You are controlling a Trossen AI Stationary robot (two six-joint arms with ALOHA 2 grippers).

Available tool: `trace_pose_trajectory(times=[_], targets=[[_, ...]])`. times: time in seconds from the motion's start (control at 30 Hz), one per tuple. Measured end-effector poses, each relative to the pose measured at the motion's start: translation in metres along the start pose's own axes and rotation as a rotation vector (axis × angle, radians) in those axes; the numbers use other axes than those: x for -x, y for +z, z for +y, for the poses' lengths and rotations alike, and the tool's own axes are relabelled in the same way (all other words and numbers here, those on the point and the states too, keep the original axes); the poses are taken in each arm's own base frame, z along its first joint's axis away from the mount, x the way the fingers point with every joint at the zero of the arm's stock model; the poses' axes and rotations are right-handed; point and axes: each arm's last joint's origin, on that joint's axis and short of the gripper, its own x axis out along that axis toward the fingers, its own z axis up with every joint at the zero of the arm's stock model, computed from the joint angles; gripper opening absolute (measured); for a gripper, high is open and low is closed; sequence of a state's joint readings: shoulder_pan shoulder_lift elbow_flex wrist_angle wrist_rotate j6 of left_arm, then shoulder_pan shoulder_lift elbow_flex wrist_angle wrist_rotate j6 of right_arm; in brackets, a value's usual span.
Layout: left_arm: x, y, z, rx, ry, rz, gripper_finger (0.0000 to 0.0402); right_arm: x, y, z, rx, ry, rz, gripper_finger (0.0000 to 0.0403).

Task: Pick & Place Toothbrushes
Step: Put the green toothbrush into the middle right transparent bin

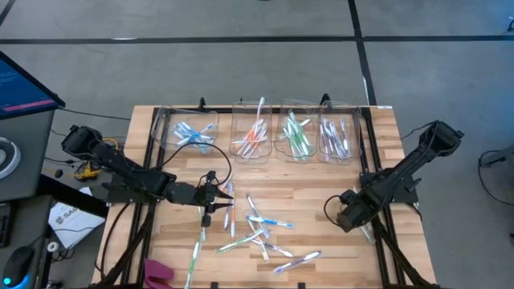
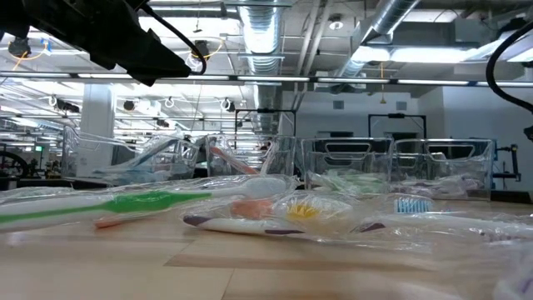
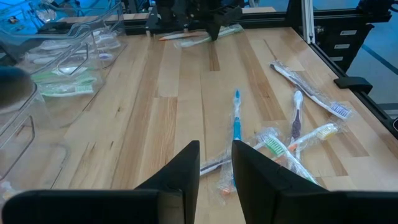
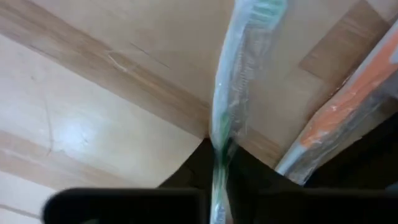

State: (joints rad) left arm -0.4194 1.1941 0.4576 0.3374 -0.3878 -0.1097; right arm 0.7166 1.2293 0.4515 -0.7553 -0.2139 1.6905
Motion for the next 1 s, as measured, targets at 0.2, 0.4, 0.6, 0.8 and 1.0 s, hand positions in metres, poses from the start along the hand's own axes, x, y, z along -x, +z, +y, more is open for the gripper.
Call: trace_pose_trajectory(times=[0.2,0.4,0.6,0.8,1.0], targets=[[0.0,0.0,0.0,-0.001,0.0,0.001,0.0086,0.003,-0.001,0.003,0.012,0.014,-0.009,0.001],[0.0,0.0,0.0,-0.002,0.0,0.004,0.0086,0.018,-0.004,0.02,0.087,0.103,-0.081,0.0005],[0.0,0.0,0.0,-0.002,0.0,0.004,0.0086,0.04,-0.009,0.037,0.178,0.182,-0.153,0.0003],[0.0,0.0,0.0,-0.002,0.0,0.004,0.0086,0.069,-0.003,0.055,0.286,0.257,-0.273,0.0002],[0.0,0.0,0.0,-0.001,0.0,0.004,0.0086,0.1,0.017,0.067,0.381,0.297,-0.409,0.0002]])
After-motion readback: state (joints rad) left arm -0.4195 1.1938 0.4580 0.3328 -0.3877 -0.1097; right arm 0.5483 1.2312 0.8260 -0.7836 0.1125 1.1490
